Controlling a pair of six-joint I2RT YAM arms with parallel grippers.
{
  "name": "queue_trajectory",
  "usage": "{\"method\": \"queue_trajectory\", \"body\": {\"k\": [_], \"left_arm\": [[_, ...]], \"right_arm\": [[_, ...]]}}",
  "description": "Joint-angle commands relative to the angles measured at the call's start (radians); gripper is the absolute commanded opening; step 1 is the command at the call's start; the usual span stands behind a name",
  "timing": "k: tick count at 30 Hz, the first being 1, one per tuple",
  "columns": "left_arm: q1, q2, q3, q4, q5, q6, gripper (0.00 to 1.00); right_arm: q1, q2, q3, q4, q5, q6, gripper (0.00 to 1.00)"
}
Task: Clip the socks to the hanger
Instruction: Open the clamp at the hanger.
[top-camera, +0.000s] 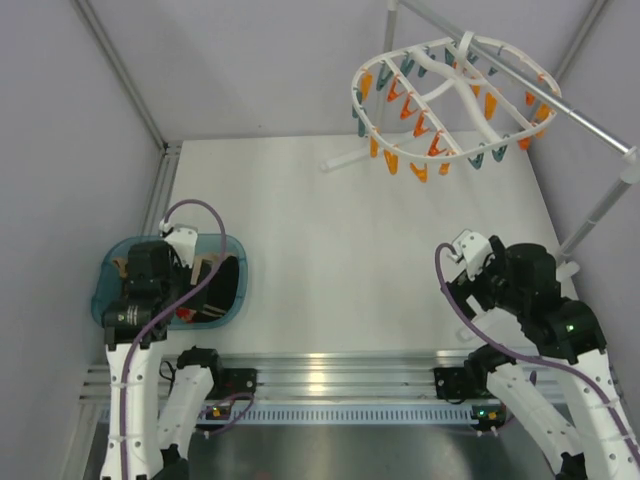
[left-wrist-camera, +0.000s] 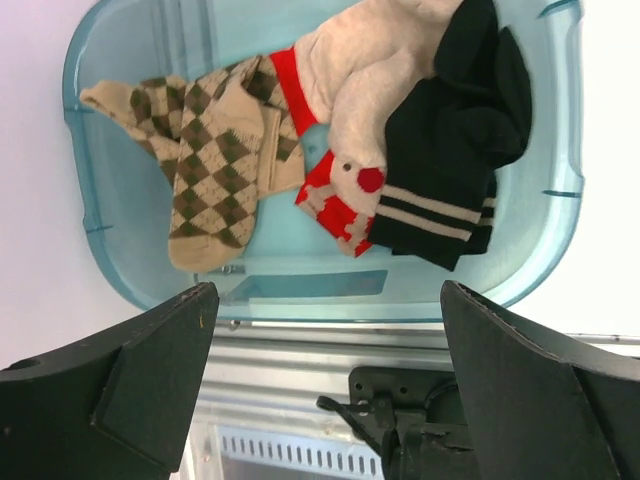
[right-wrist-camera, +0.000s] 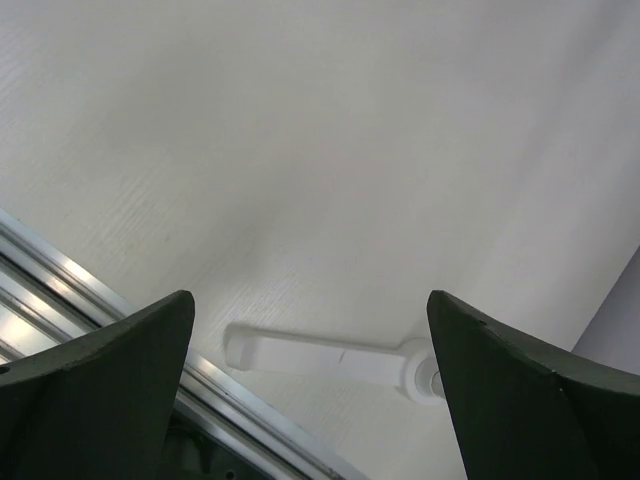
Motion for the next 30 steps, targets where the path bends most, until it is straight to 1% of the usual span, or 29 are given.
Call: {"method": "queue_trajectory", "body": {"k": [1,2,3,5,6,9,11,13,14,16,17,18,19,20,22,23,26,27,30], "left_arm": [[0.003,0.072,0.035,0.0,-0.079,-0.002,0.98],[0.004,0.103,0.049,0.008,-0.102,-0.019,0.98],[0.004,0.166,0.061,0.009,-0.151,-0.033,0.98],[0.004,0.238,0.118,0.001,-0.162,-0.079,0.98],[0.006,0.301,0.161,-0.003,-0.168,-0.106,0.98],[0.006,0.382,0.241,-0.003,-0.151,-0.134,0.97],[0.007,0.463,0.267,-0.002,-0.154,-0.146,0.96],[0.024,0.514,0.284,0.003,-0.16,-0.143,0.92],[0.059,0.552,0.285,0.012,-0.145,-0.13,0.91],[0.104,0.579,0.281,0.046,-0.121,-0.105,0.88],[0.153,0.6,0.279,0.054,-0.087,-0.076,0.86],[0.177,0.615,0.275,0.061,-0.072,-0.059,0.85],[0.202,0.626,0.272,0.067,-0.053,-0.042,0.8],[0.254,0.637,0.27,0.078,-0.006,0.001,0.77],[0.297,0.669,0.261,0.095,0.031,0.042,0.74],[0.337,0.681,0.261,0.107,0.075,0.083,0.72],[0.388,0.718,0.265,0.121,0.134,0.169,0.72],[0.394,0.723,0.264,0.129,0.18,0.191,0.71],[0.394,0.741,0.258,0.159,0.223,0.237,0.71]], "right_arm": [[-0.007,0.033,0.032,0.023,-0.001,-0.009,1.0],[-0.007,0.042,0.034,0.029,-0.001,-0.009,1.0],[-0.007,0.053,0.043,0.036,-0.007,-0.011,1.0],[-0.007,0.09,0.057,0.045,-0.021,-0.009,1.0],[-0.007,0.122,0.074,0.049,-0.031,-0.005,1.0],[-0.007,0.165,0.104,0.066,-0.071,0.003,1.0],[-0.007,0.21,0.117,0.088,-0.091,0.017,1.0],[-0.007,0.257,0.138,0.092,-0.108,0.038,1.0],[-0.007,0.274,0.147,0.095,-0.129,0.047,1.0],[-0.007,0.311,0.169,0.097,-0.148,0.075,1.0],[-0.007,0.32,0.173,0.1,-0.166,0.083,1.0],[-0.005,0.331,0.181,0.103,-0.176,0.093,1.0],[-0.005,0.345,0.183,0.105,-0.183,0.098,1.0],[-0.005,0.352,0.186,0.108,-0.192,0.103,1.0],[-0.004,0.372,0.192,0.114,-0.197,0.11,1.0],[-0.004,0.375,0.198,0.114,-0.199,0.112,1.0],[-0.002,0.392,0.206,0.111,-0.199,0.116,1.0],[-0.002,0.395,0.212,0.109,-0.199,0.115,1.0],[-0.002,0.411,0.224,0.106,-0.193,0.115,1.0]]}}
